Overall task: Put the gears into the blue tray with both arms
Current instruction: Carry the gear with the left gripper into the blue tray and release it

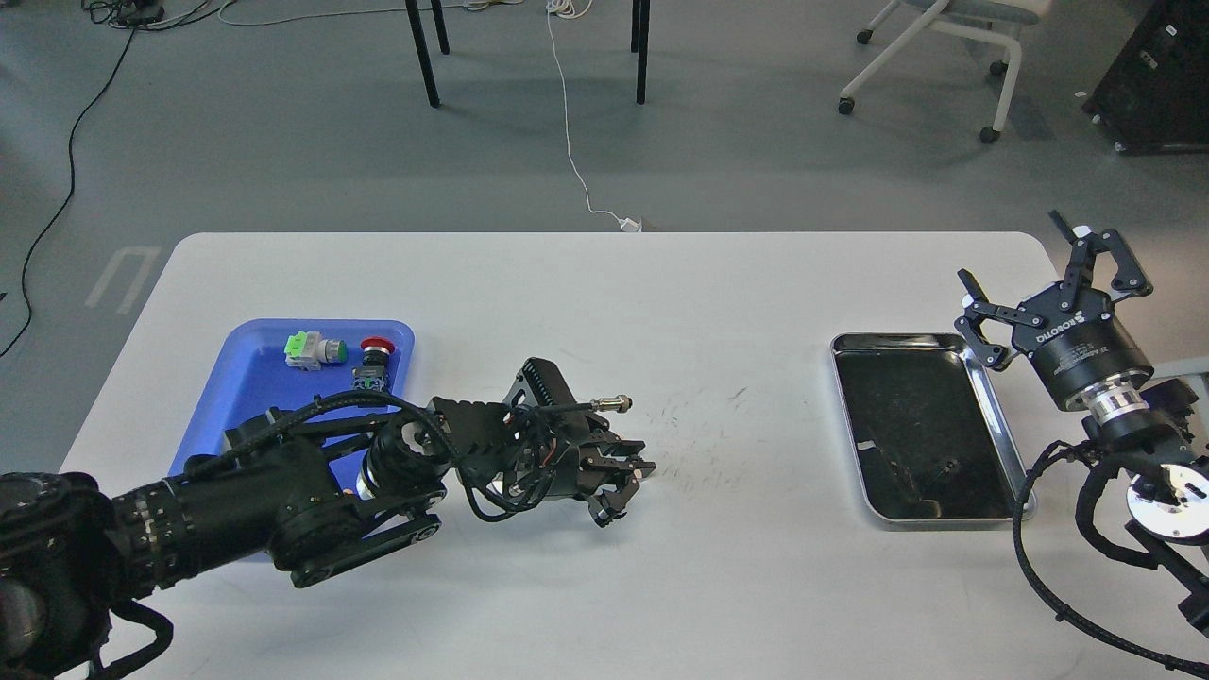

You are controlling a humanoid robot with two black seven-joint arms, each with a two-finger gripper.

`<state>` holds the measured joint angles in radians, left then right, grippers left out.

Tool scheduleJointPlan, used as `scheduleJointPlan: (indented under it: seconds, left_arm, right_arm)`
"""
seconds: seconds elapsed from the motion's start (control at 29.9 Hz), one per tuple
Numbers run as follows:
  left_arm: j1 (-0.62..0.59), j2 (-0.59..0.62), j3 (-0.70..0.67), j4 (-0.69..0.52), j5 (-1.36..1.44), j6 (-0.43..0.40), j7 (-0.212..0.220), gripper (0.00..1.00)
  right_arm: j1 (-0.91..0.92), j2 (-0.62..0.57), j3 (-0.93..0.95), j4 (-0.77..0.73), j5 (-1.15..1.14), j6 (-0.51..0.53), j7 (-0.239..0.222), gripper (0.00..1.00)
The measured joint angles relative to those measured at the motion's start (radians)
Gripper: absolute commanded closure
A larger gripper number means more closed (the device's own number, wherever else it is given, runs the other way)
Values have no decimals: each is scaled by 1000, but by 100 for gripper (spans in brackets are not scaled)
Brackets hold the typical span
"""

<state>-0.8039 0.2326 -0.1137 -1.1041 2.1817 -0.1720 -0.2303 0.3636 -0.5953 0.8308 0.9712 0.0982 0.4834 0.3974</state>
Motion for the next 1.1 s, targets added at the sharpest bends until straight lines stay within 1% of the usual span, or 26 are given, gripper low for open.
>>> scheduleJointPlan:
  seconds: [0.1,0.17,0.23,0.33,0.4,0.47,0.54,0.64,0.8,0.97,1.0,1.04,1.07,1.1]
  left_arm:
    - [-7,95,-29,-95,0,2,-4,90]
    - [-10,187,-64,-165,-9,3,-8,90]
    - [-12,280,-96,-207,-37,4,-11,89]
    - [-11,426,-121,-226,-93,17,-20,89]
    - [-4,514,-123,-223,-140,43,-42,88]
    - [3,579,-119,-214,-186,67,-61,87]
    - [18,629,-115,-193,-233,80,-70,87]
    - [64,667,-112,-134,-289,87,-74,87]
    - [137,668,-110,-8,-308,112,-76,86]
    - [187,645,-108,74,-310,137,-76,80]
    - [191,639,-108,81,-310,138,-76,76]
    - [193,635,-107,86,-310,139,-76,70]
    - [193,633,-107,89,-310,139,-76,62]
    - [193,631,-107,90,-312,140,-76,51]
  right_arm:
    - [1,-4,5,0,0,0,0,3]
    - [3,-5,6,0,0,1,0,3]
    - [5,-6,6,0,-1,1,0,3]
    - [7,-6,6,0,-1,1,0,3]
    - [10,-5,6,-1,-2,1,0,3]
    - [12,0,6,-1,-3,0,0,3]
    - [14,4,5,-2,-3,0,0,3]
    - [17,8,3,-2,-3,-1,-1,3]
    - [29,9,2,1,-3,-8,-1,3]
    - [31,3,2,2,-4,-10,-3,3]
    - [31,1,2,2,-4,-10,-3,3]
    - [31,0,2,2,-4,-11,-3,3]
    - [32,0,2,2,-4,-11,-3,3]
    - [32,0,2,4,-4,-11,-3,3]
